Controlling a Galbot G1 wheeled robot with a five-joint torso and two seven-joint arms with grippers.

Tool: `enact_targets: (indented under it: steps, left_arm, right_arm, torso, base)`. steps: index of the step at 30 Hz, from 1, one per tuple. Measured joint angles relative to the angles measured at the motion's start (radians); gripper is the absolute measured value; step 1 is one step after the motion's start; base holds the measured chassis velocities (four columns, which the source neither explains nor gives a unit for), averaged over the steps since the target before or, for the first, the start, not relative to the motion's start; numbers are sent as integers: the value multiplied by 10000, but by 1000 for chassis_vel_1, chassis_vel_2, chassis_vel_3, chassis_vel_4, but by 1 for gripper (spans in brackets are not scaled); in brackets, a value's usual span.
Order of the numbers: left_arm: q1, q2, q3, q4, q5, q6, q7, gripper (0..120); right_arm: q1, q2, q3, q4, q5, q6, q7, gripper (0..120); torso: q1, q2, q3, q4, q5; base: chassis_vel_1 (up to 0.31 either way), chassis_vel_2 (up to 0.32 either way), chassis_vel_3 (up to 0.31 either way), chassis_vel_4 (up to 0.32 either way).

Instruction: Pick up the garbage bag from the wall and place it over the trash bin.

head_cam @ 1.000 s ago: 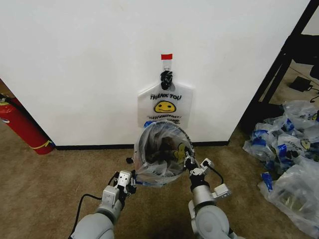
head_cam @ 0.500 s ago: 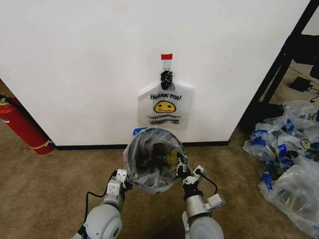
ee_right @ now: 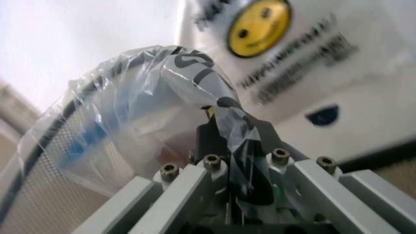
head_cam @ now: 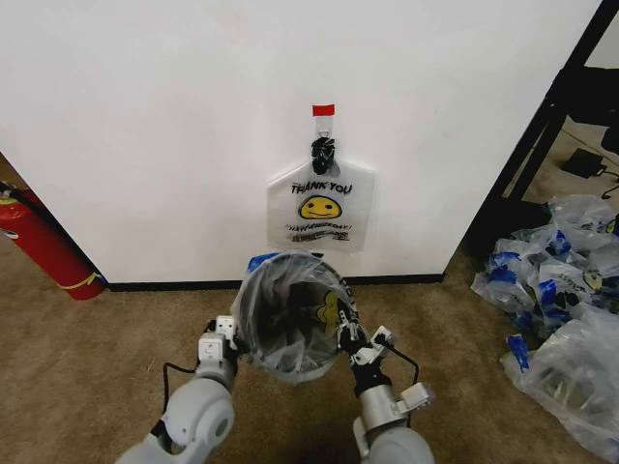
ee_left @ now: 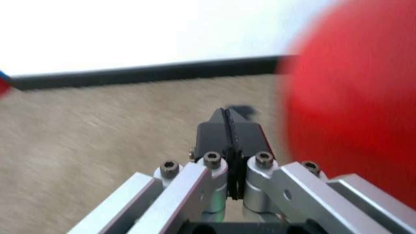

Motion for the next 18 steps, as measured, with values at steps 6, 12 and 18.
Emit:
enact_targets:
  steps: [6, 12, 18]
  left_arm:
    - [-288, 445, -291, 471, 243, -730, 255, 0]
    - [-609, 547, -911, -250, -580, -2261, 2193, 19]
    - [-517, 1043, -1581, -1219, -2265, -2903, 5338, 41]
  right_arm:
    - [543, -701, 844, -1108, 1078, 44, -2846, 1]
    - [839, -851, 1882, -2682, 1982, -451, -6432, 1]
    - [1069, -848, 2280, -3607, 2088, -967, -8397, 1]
  torso:
    - [0, 0, 0, 5, 0]
    - [1, 0, 0, -7, -1]
    - [0, -1, 0, -1, 3]
  base:
    - [0, 0, 0, 0]
    - [0, 0, 0, 0]
    - [0, 0, 0, 0]
